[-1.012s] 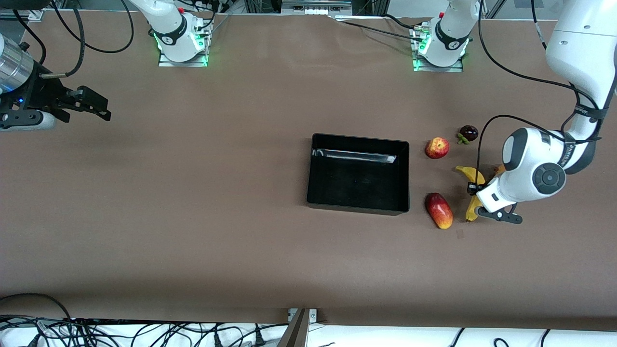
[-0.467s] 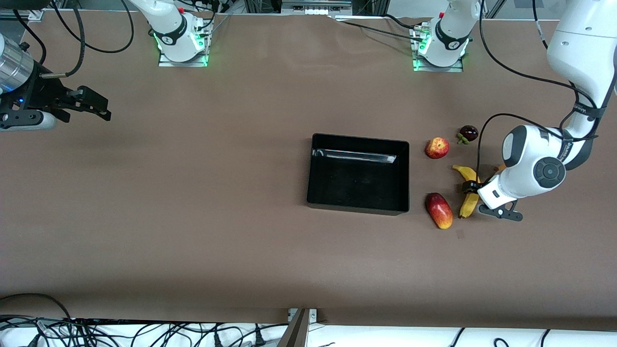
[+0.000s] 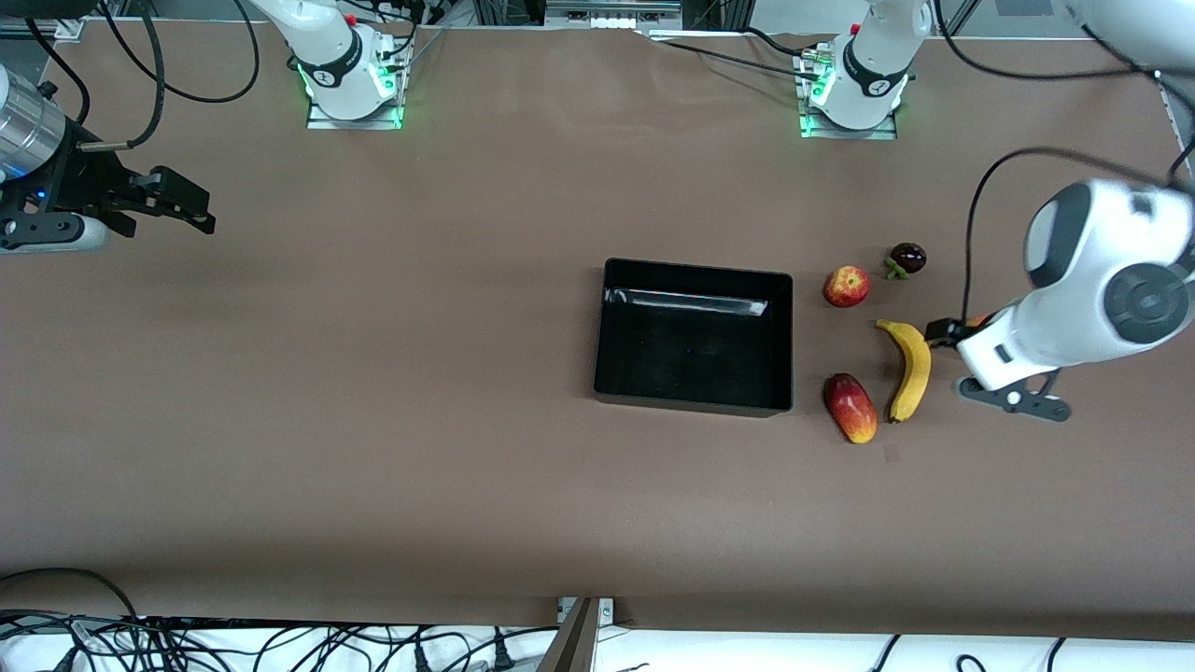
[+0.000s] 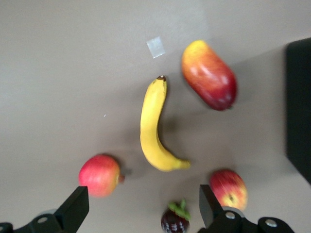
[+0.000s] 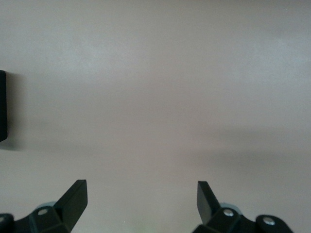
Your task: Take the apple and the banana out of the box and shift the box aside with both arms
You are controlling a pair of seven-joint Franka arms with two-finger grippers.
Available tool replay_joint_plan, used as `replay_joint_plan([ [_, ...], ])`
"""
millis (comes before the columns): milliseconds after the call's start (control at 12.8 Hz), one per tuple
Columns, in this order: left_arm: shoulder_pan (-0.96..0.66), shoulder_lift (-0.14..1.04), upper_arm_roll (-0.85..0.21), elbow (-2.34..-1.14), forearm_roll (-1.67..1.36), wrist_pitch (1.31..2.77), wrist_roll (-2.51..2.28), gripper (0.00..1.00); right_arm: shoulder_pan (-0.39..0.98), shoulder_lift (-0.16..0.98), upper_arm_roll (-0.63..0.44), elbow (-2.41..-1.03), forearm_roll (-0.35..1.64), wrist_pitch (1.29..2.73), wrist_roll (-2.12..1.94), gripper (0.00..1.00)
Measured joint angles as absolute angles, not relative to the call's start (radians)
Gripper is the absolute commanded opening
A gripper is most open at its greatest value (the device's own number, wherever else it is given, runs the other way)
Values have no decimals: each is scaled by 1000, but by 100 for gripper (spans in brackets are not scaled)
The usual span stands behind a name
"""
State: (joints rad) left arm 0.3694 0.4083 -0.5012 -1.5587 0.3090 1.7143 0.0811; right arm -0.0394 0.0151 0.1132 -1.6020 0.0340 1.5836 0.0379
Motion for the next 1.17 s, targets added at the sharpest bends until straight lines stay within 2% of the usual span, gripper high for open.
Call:
replay_joint_plan([
  [156,366,399,-530,-1435,309,1588,81,100,-39,15,114,-1602,34,1587,38,100],
  [311,335,364,-497,-1388,277,1542,82,100,-39,15,116,-1594,34,1595,38,100],
  [545,153,258,-234,-1400,96,1511,96,100,-34,15,121,-1581,34,1598,38,100],
  [778,25,141,-70,-1519,48,1582,70,100,-33,27,122,-1581,34,1602,35,100],
  [1012,-24,0,-46,-1702,48,1726,-77,100,1,46,127,-1581,23,1558,31,100],
  [1167,-31,-59,-45,-1763,48,1723,-96,100,20,54,149,-1581,20,1533,31,100],
])
